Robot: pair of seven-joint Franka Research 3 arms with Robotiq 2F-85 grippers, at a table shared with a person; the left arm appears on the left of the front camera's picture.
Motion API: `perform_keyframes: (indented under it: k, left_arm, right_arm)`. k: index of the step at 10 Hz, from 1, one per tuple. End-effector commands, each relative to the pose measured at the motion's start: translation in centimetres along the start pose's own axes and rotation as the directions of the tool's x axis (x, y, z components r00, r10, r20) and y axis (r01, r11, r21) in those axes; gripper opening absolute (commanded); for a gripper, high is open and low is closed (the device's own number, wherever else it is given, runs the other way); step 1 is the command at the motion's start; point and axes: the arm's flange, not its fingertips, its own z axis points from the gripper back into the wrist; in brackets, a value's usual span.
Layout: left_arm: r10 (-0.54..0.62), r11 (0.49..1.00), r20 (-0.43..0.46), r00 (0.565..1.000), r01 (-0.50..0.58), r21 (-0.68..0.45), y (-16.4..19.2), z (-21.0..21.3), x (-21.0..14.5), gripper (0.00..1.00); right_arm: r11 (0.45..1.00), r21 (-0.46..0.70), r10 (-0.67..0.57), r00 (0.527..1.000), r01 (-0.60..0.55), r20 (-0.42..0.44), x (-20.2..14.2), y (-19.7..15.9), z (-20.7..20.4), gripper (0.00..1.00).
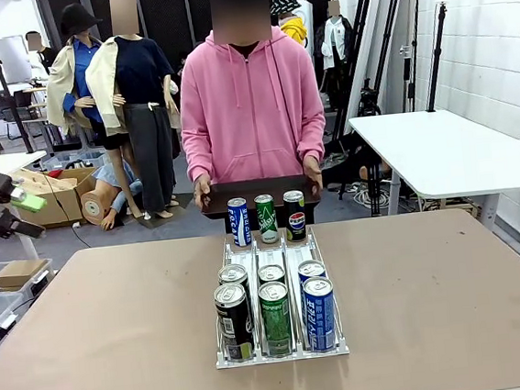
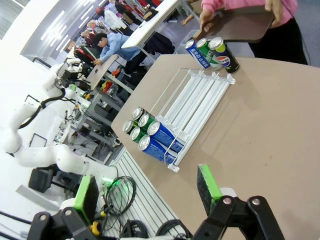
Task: Retrieve and hand over the desired beverage to the person.
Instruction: Pick up a can of the same type that the person held from the Automatic Can Dispenser.
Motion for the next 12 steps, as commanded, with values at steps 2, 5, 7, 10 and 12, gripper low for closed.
perform_keyframes:
  k: [2, 5, 7, 10, 12]
  left_arm:
    - [-0.058, 0.995, -0.096, 0.994, 0.065, 0.072, -4.1, -3.7, 0.0, 1.00]
    - [-0.079, 0.980, -0.205, 0.976, 0.114, 0.162, -8.1, -7.2, 2.0, 1.00]
    - [-0.073, 0.963, -0.272, 0.960, 0.139, 0.233, -10.0, -10.5, 2.8, 1.00]
    - [-0.089, 0.913, -0.315, 0.945, 0.204, 0.353, -13.0, -16.0, 2.9, 1.00]
    - [-0.083, 0.875, -0.350, 0.933, 0.236, 0.422, -14.7, -19.3, 2.3, 1.00]
  right_arm:
    - [1.000, 0.010, 0.012, 1.000, -0.012, 0.004, 0.0, -0.1, 0.1, 1.00]
    - [1.000, 0.010, 0.012, 1.000, -0.012, 0.004, 0.0, -0.1, 0.1, 1.00]
    - [1.000, 0.010, 0.012, 1.000, -0.012, 0.004, 0.0, -0.1, 0.1, 1.00]
    - [1.000, 0.010, 0.012, 1.000, -0.012, 0.004, 0.0, -0.1, 0.1, 1.00]
    - [1.000, 0.010, 0.012, 1.000, -0.012, 0.004, 0.0, -0.1, 0.1, 1.00]
